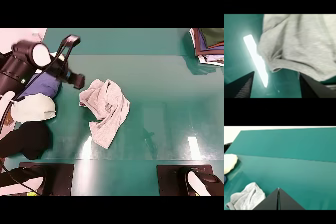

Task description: Fold the shirts.

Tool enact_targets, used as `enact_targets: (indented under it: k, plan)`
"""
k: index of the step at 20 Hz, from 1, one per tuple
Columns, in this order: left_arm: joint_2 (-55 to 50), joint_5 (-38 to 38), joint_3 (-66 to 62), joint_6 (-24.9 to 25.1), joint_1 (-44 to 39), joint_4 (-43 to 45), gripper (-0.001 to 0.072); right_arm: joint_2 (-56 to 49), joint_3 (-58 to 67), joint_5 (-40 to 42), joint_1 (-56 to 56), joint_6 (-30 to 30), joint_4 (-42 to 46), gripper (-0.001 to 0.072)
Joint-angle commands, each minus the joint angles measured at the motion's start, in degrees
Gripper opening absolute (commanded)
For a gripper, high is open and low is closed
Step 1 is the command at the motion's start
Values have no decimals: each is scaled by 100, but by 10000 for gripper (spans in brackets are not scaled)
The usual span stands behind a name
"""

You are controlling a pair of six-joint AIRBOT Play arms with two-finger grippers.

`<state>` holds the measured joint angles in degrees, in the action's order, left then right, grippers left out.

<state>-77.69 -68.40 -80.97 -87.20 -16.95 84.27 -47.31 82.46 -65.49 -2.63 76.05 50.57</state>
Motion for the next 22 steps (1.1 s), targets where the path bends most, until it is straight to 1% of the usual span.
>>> enact_targets:
  k: [1, 2, 4, 7, 11, 13, 14, 15, 16, 17, 19, 21, 22]
  plan:
    - [-22, 1239, 1228, -85, 728, -723, 644, -83, 2, -76, 59, 0, -4, 12]
    - [-107, 1572, 1416, -87, 804, -863, 644, -131, 0, -74, 131, 0, 26, 12]
    - [-459, 1786, 1469, -81, 828, -986, 644, -306, 0, -96, 363, 0, 33, 12]
    - [-957, 2229, 1467, 249, 811, -1749, 644, -577, 0, -111, 691, 0, 50, 12]
    - [-1246, 2450, 1467, 629, 813, -2339, 642, -890, 0, -302, 787, 4, 50, 12]
    - [-1290, 2555, 1469, 680, 811, -2441, 640, -1029, 0, -452, 787, 4, 59, 12]
    - [-1283, 2614, 1464, 678, 813, -2444, 459, -1104, 0, -540, 787, 4, 66, 12]
    - [-1283, 2640, 1414, 675, 815, -2430, 202, -1198, 0, -647, 785, 4, 68, 12]
    - [-1276, 2621, 1333, 675, 826, -2424, 16, -1290, 0, -756, 787, 4, 72, 12]
    - [-1270, 2470, 1156, 680, 831, -2317, 21, -1416, -2, -927, 787, 7, 92, 12]
    - [-1165, 2090, 699, 667, 831, -1897, 21, -1670, -81, -1235, 949, 319, 544, 12]
    - [-953, 1888, 264, 671, 831, -1589, 22, -1816, -612, -1207, 1261, 566, 986, 12]
    - [-841, 1825, 76, 671, 831, -1473, 22, -1895, -1027, -1054, 1434, 699, 1003, 12]
